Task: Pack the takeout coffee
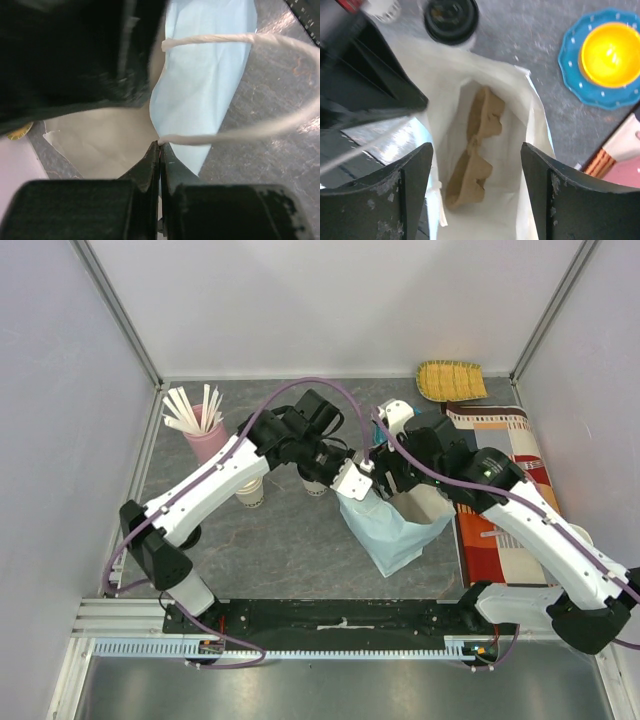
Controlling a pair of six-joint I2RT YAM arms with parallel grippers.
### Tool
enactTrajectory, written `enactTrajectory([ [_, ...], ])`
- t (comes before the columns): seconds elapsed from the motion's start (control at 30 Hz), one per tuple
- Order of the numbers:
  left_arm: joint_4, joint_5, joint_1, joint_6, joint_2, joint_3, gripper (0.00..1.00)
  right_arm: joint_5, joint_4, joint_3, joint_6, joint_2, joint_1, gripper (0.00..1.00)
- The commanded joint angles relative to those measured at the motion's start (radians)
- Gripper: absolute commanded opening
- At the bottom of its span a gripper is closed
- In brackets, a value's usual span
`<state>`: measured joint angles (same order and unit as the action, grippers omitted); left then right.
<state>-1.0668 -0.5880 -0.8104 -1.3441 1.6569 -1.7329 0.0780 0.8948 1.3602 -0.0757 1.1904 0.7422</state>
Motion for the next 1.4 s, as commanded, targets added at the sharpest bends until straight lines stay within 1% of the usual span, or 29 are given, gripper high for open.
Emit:
enactTrajectory([
  [0.0,0.042,-0.119,-0.004,0.102,-0.127,0.086,0.02,-0.137,-0.030,0.189,-0.071,-0.014,0.002,0.80],
  [0.07,0.045,-0.133,-0.006,0.089,-0.154,0.125,0.02,-0.196,0.007,0.241,-0.105,-0.005,0.002,0.79],
  [0.1,0.074,-0.133,-0.006,0.100,-0.170,0.156,0.02,-0.199,0.027,0.255,-0.155,0.004,0.002,0.75],
  [0.17,0.100,-0.130,-0.007,0.129,-0.181,0.171,0.02,-0.184,0.085,0.266,-0.185,0.005,0.002,0.68],
  [0.2,0.144,-0.119,-0.006,0.131,-0.190,0.197,0.02,-0.153,0.104,0.261,-0.209,-0.006,0.000,0.62],
  [0.27,0.209,-0.107,-0.006,0.149,-0.230,0.248,0.02,-0.115,0.124,0.225,-0.207,-0.031,0.002,0.58],
  [0.3,0.249,-0.089,-0.006,0.148,-0.244,0.309,0.02,-0.113,0.115,0.205,-0.184,-0.069,0.003,0.56],
  [0.33,0.334,-0.075,-0.006,0.160,-0.271,0.341,0.02,-0.122,0.090,0.165,-0.164,-0.086,0.003,0.54],
  [0.37,0.384,-0.056,-0.009,0.174,-0.279,0.366,0.02,-0.129,0.082,0.152,-0.142,-0.100,0.003,0.52],
  [0.4,0.407,-0.024,-0.012,0.172,-0.282,0.390,0.02,-0.129,0.084,0.145,-0.119,-0.110,0.003,0.48],
  [0.47,0.416,0.014,-0.033,0.148,-0.281,0.395,0.02,-0.129,0.102,0.126,-0.085,-0.106,0.002,0.46],
  [0.5,0.418,0.051,-0.042,0.123,-0.284,0.406,0.02,-0.141,0.108,0.116,-0.085,-0.097,0.003,0.42],
  [0.57,0.418,0.083,-0.079,0.080,-0.318,0.430,0.02,-0.170,0.110,0.080,-0.110,-0.089,0.003,0.39],
  [0.6,0.418,0.111,-0.096,0.028,-0.336,0.464,0.02,-0.172,0.110,0.074,-0.122,-0.087,0.005,0.36],
  [0.7,0.381,0.125,-0.160,-0.053,-0.419,0.538,0.02,-0.172,0.075,0.059,-0.179,-0.107,0.003,0.34],
  [0.77,0.340,0.117,-0.208,-0.056,-0.451,0.570,0.02,-0.176,0.070,0.071,-0.202,-0.106,0.003,0.32],
  [0.87,0.321,0.117,-0.278,-0.049,-0.509,0.628,0.02,-0.132,0.111,0.053,-0.226,-0.075,0.025,0.29],
  [0.97,0.323,0.135,-0.340,-0.056,-0.546,0.679,0.02,-0.107,0.084,-0.004,-0.254,-0.065,0.089,0.27],
  [1.03,0.320,0.166,-0.368,-0.049,-0.555,0.694,0.02,-0.023,0.114,0.025,-0.265,-0.054,0.143,0.27],
  [1.13,0.312,0.191,-0.421,-0.007,-0.557,0.723,0.02,0.044,0.191,0.075,-0.272,-0.037,0.166,0.27],
  [1.2,0.312,0.191,-0.444,0.051,-0.548,0.720,0.02,0.046,0.231,0.076,-0.279,-0.038,0.174,0.29],
  [1.23,0.315,0.194,-0.450,0.071,-0.539,0.719,0.02,0.039,0.239,0.068,-0.280,-0.038,0.178,0.29],
  [1.27,0.326,0.201,-0.457,0.127,-0.537,0.716,0.02,0.042,0.243,0.066,-0.282,-0.034,0.196,0.29],
  [1.37,0.386,0.238,-0.461,0.200,-0.526,0.710,0.02,0.063,0.245,0.092,-0.277,0.001,0.233,0.31],
])
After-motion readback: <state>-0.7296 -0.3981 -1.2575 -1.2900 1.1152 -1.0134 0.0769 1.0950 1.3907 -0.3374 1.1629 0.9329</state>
